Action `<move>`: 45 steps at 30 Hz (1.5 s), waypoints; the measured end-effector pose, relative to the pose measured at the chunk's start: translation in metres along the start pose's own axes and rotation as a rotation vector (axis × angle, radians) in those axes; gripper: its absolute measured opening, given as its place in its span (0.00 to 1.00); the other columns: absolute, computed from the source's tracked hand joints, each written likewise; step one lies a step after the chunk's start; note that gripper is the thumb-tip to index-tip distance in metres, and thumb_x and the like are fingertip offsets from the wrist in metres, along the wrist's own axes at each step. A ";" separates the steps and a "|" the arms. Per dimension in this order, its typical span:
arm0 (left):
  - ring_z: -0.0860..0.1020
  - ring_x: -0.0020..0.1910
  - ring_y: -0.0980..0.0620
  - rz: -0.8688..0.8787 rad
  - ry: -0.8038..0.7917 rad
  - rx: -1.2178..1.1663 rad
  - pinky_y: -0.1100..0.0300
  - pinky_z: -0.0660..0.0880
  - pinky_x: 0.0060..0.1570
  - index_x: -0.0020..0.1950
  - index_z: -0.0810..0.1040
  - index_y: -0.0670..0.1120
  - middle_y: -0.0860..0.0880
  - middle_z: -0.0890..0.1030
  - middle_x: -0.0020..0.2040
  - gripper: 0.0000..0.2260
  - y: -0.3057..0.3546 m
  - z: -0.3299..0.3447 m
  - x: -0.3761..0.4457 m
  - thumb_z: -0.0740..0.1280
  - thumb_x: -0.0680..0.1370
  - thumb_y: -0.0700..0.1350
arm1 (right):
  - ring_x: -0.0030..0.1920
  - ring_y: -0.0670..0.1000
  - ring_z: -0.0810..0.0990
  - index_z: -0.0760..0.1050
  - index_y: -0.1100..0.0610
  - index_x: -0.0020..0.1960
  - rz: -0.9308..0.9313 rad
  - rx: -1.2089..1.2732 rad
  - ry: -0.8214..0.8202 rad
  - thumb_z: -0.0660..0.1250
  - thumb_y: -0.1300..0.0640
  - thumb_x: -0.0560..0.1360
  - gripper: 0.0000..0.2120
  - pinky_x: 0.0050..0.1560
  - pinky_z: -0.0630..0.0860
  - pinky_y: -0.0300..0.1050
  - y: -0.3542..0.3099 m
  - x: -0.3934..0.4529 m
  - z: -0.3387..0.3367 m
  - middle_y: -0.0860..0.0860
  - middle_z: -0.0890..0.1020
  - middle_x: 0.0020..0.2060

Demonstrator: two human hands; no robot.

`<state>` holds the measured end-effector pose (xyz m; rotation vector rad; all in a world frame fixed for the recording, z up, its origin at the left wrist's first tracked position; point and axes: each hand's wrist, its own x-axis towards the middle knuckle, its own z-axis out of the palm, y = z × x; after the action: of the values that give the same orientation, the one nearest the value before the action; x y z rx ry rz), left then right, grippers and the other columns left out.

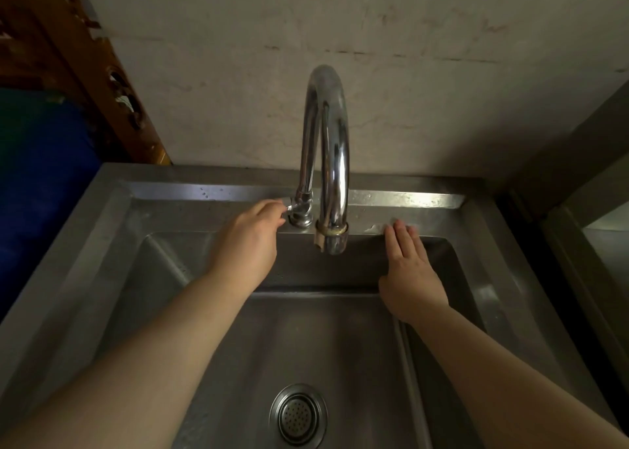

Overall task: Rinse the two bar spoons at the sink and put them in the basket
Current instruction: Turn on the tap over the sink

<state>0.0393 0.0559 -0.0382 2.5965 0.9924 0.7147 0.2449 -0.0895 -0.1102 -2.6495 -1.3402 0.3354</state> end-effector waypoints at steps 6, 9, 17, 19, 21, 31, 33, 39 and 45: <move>0.80 0.43 0.35 -0.069 0.015 -0.019 0.46 0.77 0.40 0.49 0.80 0.39 0.39 0.83 0.47 0.07 -0.001 -0.001 0.008 0.65 0.75 0.32 | 0.77 0.50 0.34 0.39 0.51 0.79 -0.007 -0.012 -0.002 0.60 0.61 0.75 0.40 0.76 0.51 0.50 0.000 0.000 0.000 0.47 0.38 0.79; 0.79 0.42 0.38 -0.063 0.012 -0.012 0.47 0.77 0.40 0.48 0.79 0.40 0.41 0.82 0.45 0.05 -0.001 -0.003 0.010 0.64 0.77 0.34 | 0.77 0.50 0.35 0.39 0.51 0.79 -0.010 -0.014 0.002 0.59 0.60 0.76 0.40 0.77 0.50 0.51 0.000 -0.001 -0.001 0.47 0.39 0.79; 0.79 0.40 0.39 -0.037 0.005 -0.044 0.49 0.76 0.38 0.45 0.78 0.39 0.41 0.81 0.42 0.05 -0.003 -0.004 0.013 0.64 0.77 0.33 | 0.77 0.49 0.34 0.38 0.50 0.78 -0.004 -0.016 0.004 0.58 0.61 0.77 0.39 0.74 0.50 0.48 -0.001 -0.001 0.000 0.46 0.37 0.78; 0.79 0.41 0.39 -0.037 0.001 -0.044 0.48 0.77 0.39 0.45 0.79 0.39 0.41 0.81 0.42 0.04 -0.003 -0.004 0.014 0.64 0.77 0.34 | 0.77 0.49 0.34 0.38 0.50 0.78 -0.001 -0.015 0.009 0.58 0.61 0.77 0.39 0.74 0.50 0.47 -0.001 -0.001 0.001 0.46 0.37 0.78; 0.79 0.41 0.39 -0.037 -0.008 -0.041 0.47 0.77 0.40 0.46 0.79 0.39 0.41 0.82 0.42 0.04 -0.004 -0.004 0.014 0.65 0.77 0.33 | 0.77 0.49 0.34 0.38 0.50 0.78 -0.001 -0.018 0.012 0.58 0.61 0.77 0.39 0.74 0.51 0.48 0.000 -0.001 0.002 0.46 0.37 0.78; 0.78 0.44 0.42 -0.106 -0.053 -0.096 0.49 0.76 0.43 0.49 0.78 0.42 0.45 0.79 0.43 0.07 -0.002 -0.003 0.010 0.61 0.80 0.41 | 0.75 0.48 0.32 0.37 0.48 0.78 -0.002 -0.038 0.017 0.60 0.59 0.76 0.41 0.71 0.42 0.47 0.004 0.001 0.007 0.46 0.36 0.78; 0.78 0.54 0.45 -0.161 -0.123 -0.110 0.51 0.76 0.52 0.59 0.76 0.45 0.46 0.79 0.57 0.11 -0.002 -0.001 0.005 0.58 0.81 0.46 | 0.76 0.49 0.32 0.37 0.48 0.78 -0.002 -0.037 0.012 0.61 0.59 0.75 0.42 0.70 0.44 0.47 0.003 0.001 0.008 0.46 0.37 0.78; 0.67 0.70 0.48 -0.193 -0.155 -0.013 0.49 0.69 0.65 0.76 0.59 0.54 0.51 0.69 0.73 0.23 -0.003 -0.006 -0.019 0.54 0.81 0.54 | 0.77 0.49 0.35 0.38 0.48 0.78 -0.033 -0.034 -0.003 0.63 0.56 0.73 0.44 0.69 0.47 0.48 0.008 0.002 0.005 0.45 0.39 0.79; 0.73 0.65 0.45 -0.149 -0.076 0.061 0.49 0.71 0.62 0.73 0.66 0.46 0.45 0.75 0.67 0.22 -0.004 -0.045 -0.055 0.58 0.81 0.50 | 0.78 0.50 0.40 0.42 0.48 0.78 -0.031 -0.050 -0.025 0.65 0.54 0.73 0.42 0.73 0.57 0.58 0.007 -0.005 -0.006 0.45 0.43 0.79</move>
<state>-0.0220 0.0247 -0.0216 2.5460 1.1864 0.5523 0.2489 -0.0982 -0.1052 -2.6704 -1.4136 0.3372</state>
